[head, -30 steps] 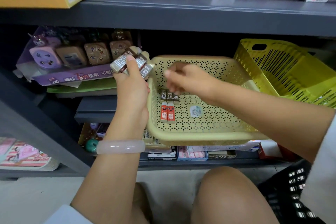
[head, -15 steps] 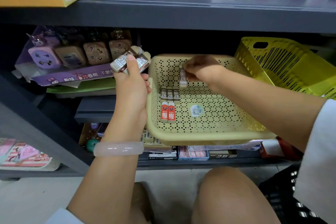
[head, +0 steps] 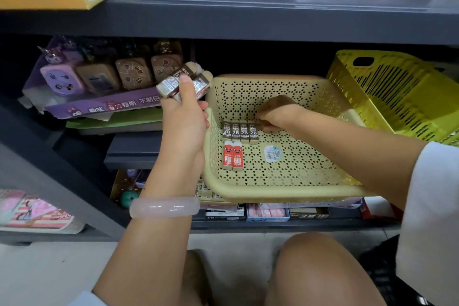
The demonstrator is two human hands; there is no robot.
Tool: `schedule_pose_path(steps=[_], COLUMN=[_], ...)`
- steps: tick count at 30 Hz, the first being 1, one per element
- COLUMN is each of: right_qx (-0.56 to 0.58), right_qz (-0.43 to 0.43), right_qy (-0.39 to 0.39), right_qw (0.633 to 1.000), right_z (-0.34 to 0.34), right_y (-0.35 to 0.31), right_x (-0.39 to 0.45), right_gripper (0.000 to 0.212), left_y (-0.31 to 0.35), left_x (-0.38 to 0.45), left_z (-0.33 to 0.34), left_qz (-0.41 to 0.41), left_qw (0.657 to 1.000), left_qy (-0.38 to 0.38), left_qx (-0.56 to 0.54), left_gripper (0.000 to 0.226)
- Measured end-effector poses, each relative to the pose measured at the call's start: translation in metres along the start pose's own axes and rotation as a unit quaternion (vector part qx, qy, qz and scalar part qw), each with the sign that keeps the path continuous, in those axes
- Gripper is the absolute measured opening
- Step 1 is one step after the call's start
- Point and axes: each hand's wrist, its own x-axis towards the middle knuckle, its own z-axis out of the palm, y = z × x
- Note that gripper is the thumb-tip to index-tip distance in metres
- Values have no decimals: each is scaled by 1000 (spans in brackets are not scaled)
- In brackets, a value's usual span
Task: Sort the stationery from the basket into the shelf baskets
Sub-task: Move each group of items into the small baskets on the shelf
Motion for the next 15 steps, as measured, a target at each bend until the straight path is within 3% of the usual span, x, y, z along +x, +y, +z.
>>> schedule_pose_path(steps=[2, 5, 8, 11, 15], right_qx=[52, 202, 199, 165, 190], right_qz=[-72, -195, -253, -296, -299], right_qy=[6, -91, -155, -133, -125], right_qw=[996, 956, 934, 931, 927], right_z=[-2, 3, 12, 19, 17], right_y=[-9, -32, -49, -52, -46], right_x=[-9, -34, -50, -56, -54], right_gripper=[26, 21, 16, 20, 19], left_y=[0, -1, 1, 2, 7], left_x=[-1, -1, -5, -7, -8], left_z=[0, 0, 3, 3, 2], left_qz=[3, 17, 58, 87, 16], left_qw=[1000, 999, 995, 988, 992], left_qy=[-7, -11, -23, -55, -118], left_qx=[4, 36, 79, 116, 44], left_gripper=[35, 39, 41, 38, 32])
